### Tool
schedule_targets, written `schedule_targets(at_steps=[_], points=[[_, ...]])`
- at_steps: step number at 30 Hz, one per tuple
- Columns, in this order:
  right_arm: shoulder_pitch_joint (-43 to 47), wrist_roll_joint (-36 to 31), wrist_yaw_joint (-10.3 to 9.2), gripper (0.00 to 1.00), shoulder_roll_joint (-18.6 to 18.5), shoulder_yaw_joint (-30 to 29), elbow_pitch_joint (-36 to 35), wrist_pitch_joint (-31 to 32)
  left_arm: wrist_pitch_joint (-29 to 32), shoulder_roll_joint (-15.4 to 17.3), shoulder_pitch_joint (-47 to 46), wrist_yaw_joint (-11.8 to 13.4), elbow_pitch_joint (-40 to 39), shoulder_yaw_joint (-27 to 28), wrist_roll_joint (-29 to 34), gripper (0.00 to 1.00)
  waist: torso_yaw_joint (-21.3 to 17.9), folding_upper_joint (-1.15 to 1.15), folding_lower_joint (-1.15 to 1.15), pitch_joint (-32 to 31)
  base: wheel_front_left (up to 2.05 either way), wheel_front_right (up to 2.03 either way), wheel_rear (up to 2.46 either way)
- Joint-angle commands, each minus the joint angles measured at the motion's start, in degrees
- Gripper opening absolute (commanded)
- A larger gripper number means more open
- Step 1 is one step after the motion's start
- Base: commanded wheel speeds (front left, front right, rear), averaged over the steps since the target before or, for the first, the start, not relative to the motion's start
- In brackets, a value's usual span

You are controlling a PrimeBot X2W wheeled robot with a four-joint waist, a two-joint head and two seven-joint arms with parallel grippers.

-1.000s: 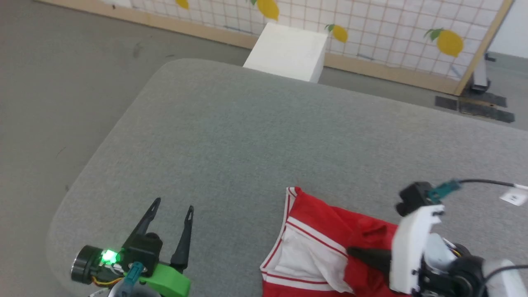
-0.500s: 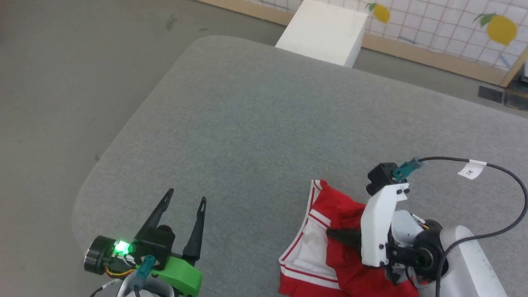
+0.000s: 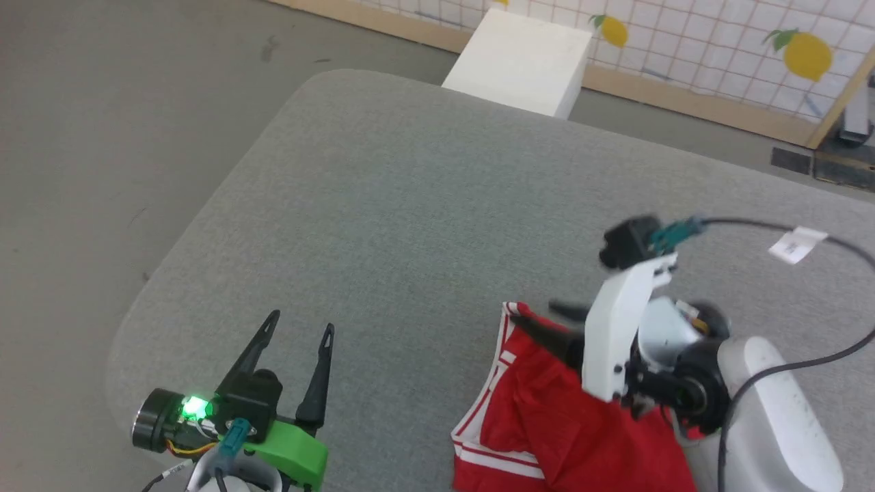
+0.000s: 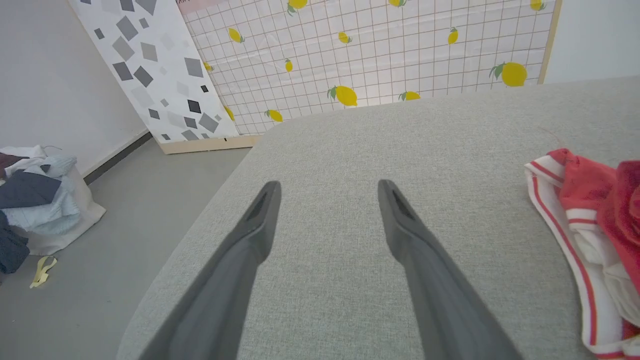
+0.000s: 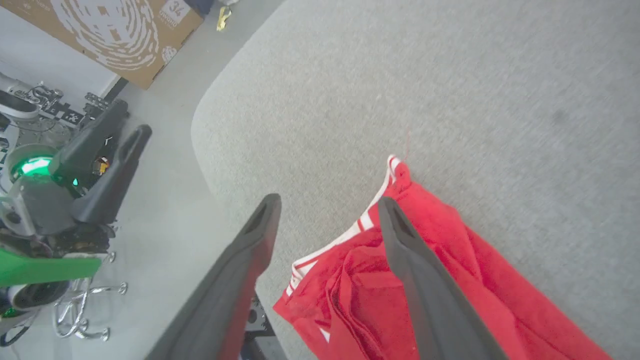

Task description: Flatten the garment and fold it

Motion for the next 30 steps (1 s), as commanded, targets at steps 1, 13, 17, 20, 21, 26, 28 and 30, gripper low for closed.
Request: schedule_targets(at_steps=[1, 13, 17, 20, 21, 26, 28, 30], points=[[-1.4, -1.7, -0.06, 1.0, -0.6, 0.2, -1.9, -1.7, -0.3, -0.5, 0.0, -0.3, 0.0, 0.4, 0.0, 1.0, -1.5, 0.0, 0.0, -0.9, 0.0, 0.0, 0.0], [1.0, -7.5, -0.06, 1.0, -22.8, 2.4, -9.6, -28.5, -0.3, -0.7, 0.2, -1.1, -1.4, 2.7, -2.9, 1.0, -8.3, 0.0, 0.0, -2.5, 0.0, 0.0, 0.0], [6.1, -11.5, -0.06, 1.0, -23.7, -2.9, -8.7, -38.5, 0.0, -0.5, 0.3, -1.3, -1.8, 3.2, -3.9, 1.0, -10.3, 0.0, 0.0, -2.6, 0.0, 0.0, 0.0], [10.5, -16.1, -0.06, 1.0, -22.2, -7.5, -8.8, -45.4, 0.3, -0.4, 0.5, -1.2, -2.1, 3.3, -4.4, 1.0, -11.8, 0.0, 0.0, -2.6, 0.0, 0.0, 0.0], [12.2, -17.2, -0.06, 1.0, -20.5, -9.7, -8.7, -47.3, 0.5, -0.4, 0.6, -1.2, -2.2, 3.4, -4.6, 1.0, -12.3, 0.0, 0.0, -2.7, 0.0, 0.0, 0.0], [18.8, -22.6, -0.06, 1.0, -14.5, -15.5, -10.8, -53.5, 1.1, -0.2, 1.2, -1.1, -2.6, 3.8, -5.8, 1.0, -14.0, 0.0, 0.0, -2.6, 0.0, 0.0, 0.0], [21.6, -24.9, -0.06, 1.0, -10.8, -18.1, -11.7, -55.9, 1.7, 0.1, 1.5, -1.3, -2.6, 3.8, -6.5, 1.0, -15.1, 0.0, 0.0, -2.4, 0.0, 0.0, 0.0], [23.0, -26.1, -0.06, 1.0, -9.0, -18.5, -12.2, -56.7, 2.1, 0.4, 1.7, -1.5, -2.5, 3.5, -6.4, 1.0, -15.8, 0.0, 0.0, -2.2, 0.0, 0.0, 0.0]])
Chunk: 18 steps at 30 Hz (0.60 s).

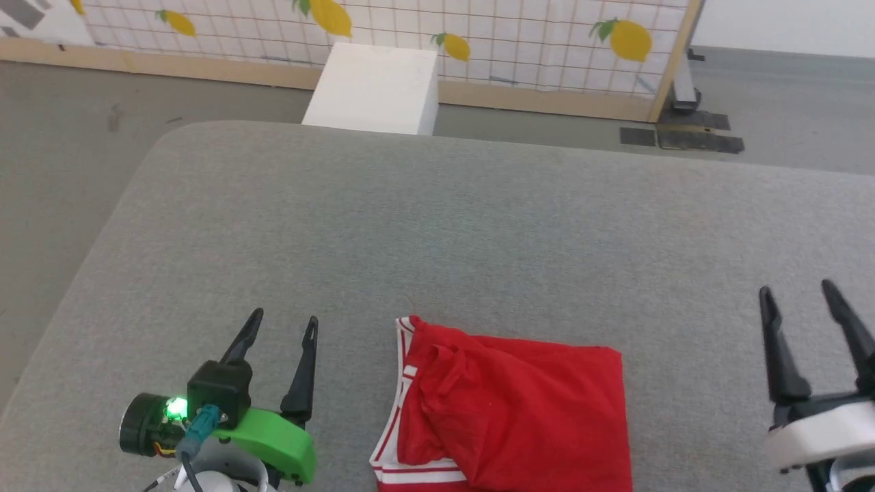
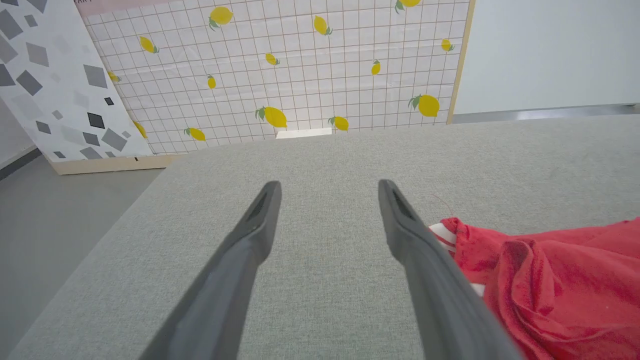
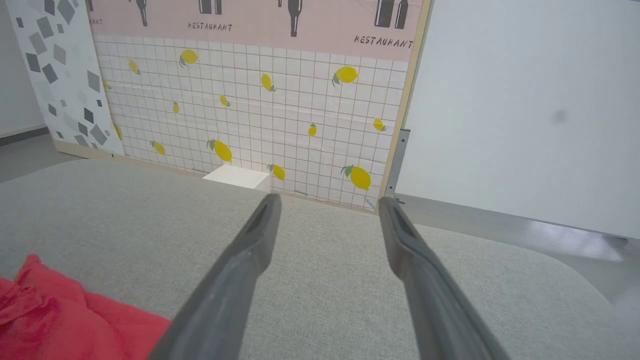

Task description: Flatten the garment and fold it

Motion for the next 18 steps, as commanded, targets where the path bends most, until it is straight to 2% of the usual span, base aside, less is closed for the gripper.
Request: schedule_targets(at_steps=[1, 8, 12, 16, 18], points=[[1.2, -1.0, -0.08, 1.0, 1.0, 0.0, -0.5, -0.7, 0.3, 0.7, 0.5, -0.5, -0.1, -0.2, 0.2, 1.0, -1.0, 0.0, 0.0, 0.4, 0.0, 0.0, 0.0], [3.7, -3.9, -0.08, 1.0, 4.0, -0.2, -1.1, -1.8, 0.4, 1.3, 0.7, -0.5, 0.0, -0.7, 0.5, 1.0, -2.4, 0.0, 0.0, 1.6, 0.0, 0.0, 0.0], [4.1, -3.9, -0.08, 1.0, 4.2, 0.7, -0.7, -1.1, 0.3, 1.3, 0.4, -0.5, -0.1, -0.8, 0.5, 1.0, -2.4, 0.0, 0.0, 2.3, 0.0, 0.0, 0.0], [4.2, -0.2, -0.08, 1.0, 2.5, 3.9, 0.4, 4.4, 0.3, 1.2, -0.3, -0.7, -0.2, -1.1, 0.7, 1.0, -1.9, 0.0, 0.0, 3.2, 0.0, 0.0, 0.0], [4.2, 2.8, -0.08, 1.0, 1.2, 6.0, 0.9, 9.7, 0.3, 1.1, -0.6, -0.7, -0.1, -1.3, 0.8, 1.0, -1.6, 0.0, 0.0, 3.7, 0.0, 0.0, 0.0]])
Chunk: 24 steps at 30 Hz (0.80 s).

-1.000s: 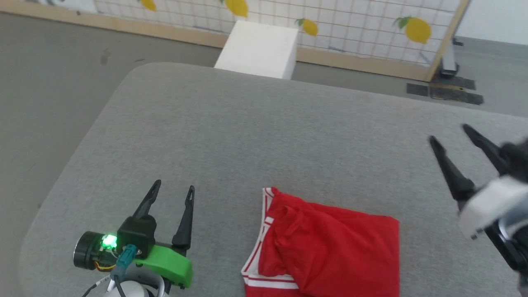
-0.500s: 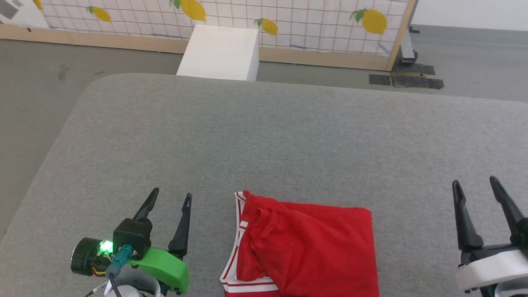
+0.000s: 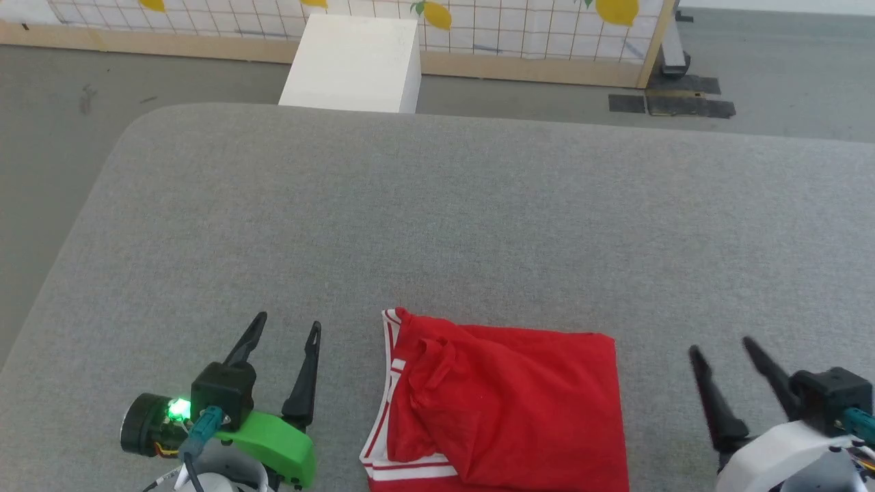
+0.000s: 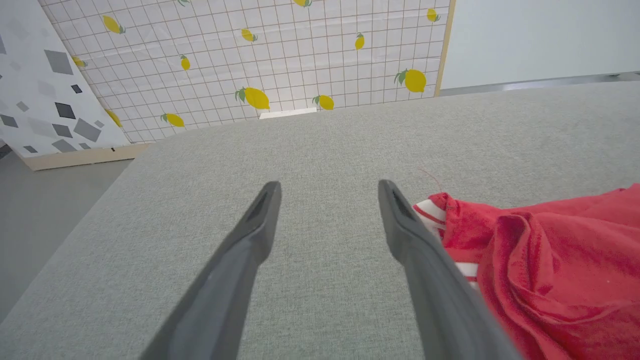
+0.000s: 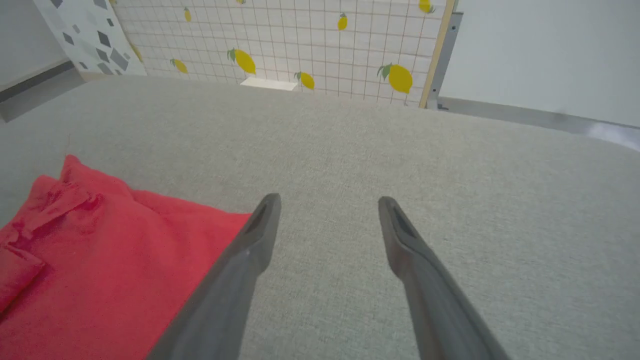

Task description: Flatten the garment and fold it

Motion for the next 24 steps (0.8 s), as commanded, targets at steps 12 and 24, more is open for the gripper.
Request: schedule_targets(at_steps=[12, 24], points=[[-2.3, 22.1, -0.08, 1.0, -3.8, 5.0, -0.6, 34.6, -0.8, -0.7, -1.6, -0.1, 0.6, -1.5, 1.7, 1.0, 2.9, 0.0, 0.0, 3.5, 0.0, 0.0, 0.0], [-7.9, 23.9, -0.08, 1.0, 1.7, 2.4, 3.6, 51.6, -1.2, -2.1, -4.7, -0.5, 1.9, -2.5, 2.6, 1.0, 7.0, 0.0, 0.0, 7.0, 0.0, 0.0, 0.0]])
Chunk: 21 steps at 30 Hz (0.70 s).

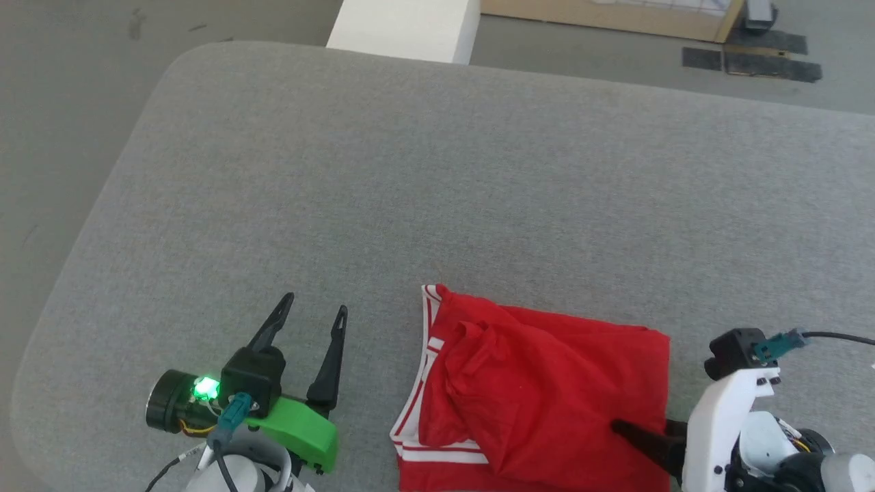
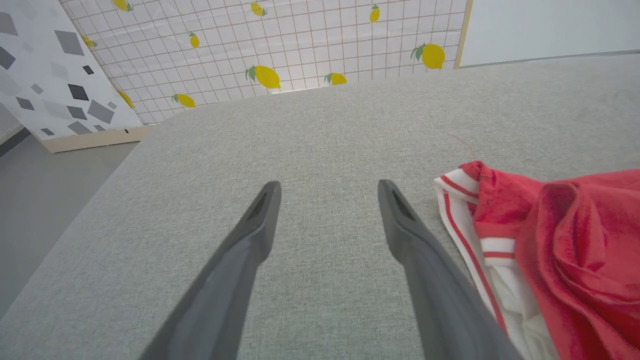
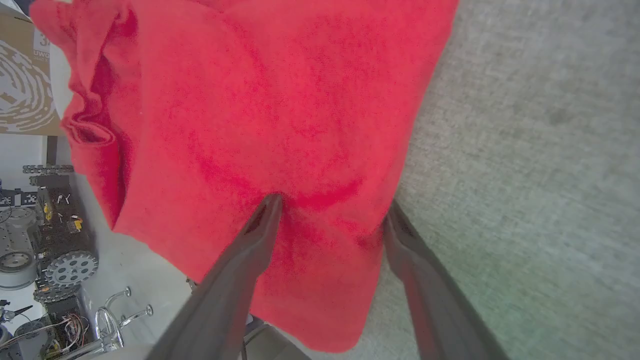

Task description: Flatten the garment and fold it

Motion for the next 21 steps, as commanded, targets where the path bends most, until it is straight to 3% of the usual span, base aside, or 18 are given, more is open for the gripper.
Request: schedule_targets(at_steps=[1, 8, 10, 14, 18, 20, 21], points=[[-1.0, -0.8, -0.06, 1.0, 0.8, 0.3, 0.9, 1.1, -0.4, -0.3, -1.1, -0.1, 0.2, 0.1, 0.4, 1.0, 1.5, 0.0, 0.0, 1.2, 0.0, 0.0, 0.0], [-1.4, -3.6, -0.06, 1.0, 2.9, 1.0, 3.7, 2.8, -0.9, -1.0, -1.6, -0.1, 1.1, -0.2, 0.7, 1.0, 3.1, 0.0, 0.0, 1.9, 0.0, 0.0, 0.0], [-1.5, -4.0, -0.06, 0.04, 3.1, 1.6, 4.2, 2.8, -1.0, -1.1, -1.7, -0.1, 1.4, -0.2, 0.7, 1.0, 3.2, 0.0, 0.0, 1.8, 0.0, 0.0, 0.0], [-1.9, -3.6, -0.06, 0.0, 1.7, 3.4, 3.9, 1.8, -1.1, -1.3, -1.7, -0.1, 2.1, -0.3, 0.6, 1.0, 2.9, 0.0, 0.0, 0.9, 0.0, 0.0, 0.0], [-3.7, -3.7, -0.06, 0.0, -2.0, 6.1, 2.3, -0.3, -1.0, -1.2, -1.5, -0.3, 2.4, -0.5, 0.2, 1.0, 1.6, 0.0, 0.0, -0.7, 0.0, 0.0, 0.0], [-5.4, -4.5, -0.06, 0.0, -5.7, 9.2, 0.7, -1.4, -0.7, -1.3, -1.4, -0.7, 2.5, -0.7, -0.2, 1.0, 0.4, 0.0, 0.0, -1.4, 0.0, 0.0, 0.0], [-7.9, -5.6, -0.06, 0.0, -9.9, 12.8, -1.0, -2.5, -0.4, -1.3, -1.3, -1.0, 2.5, -1.0, -0.4, 1.0, -1.2, 0.0, 0.0, -1.7, 0.0, 0.0, 0.0]])
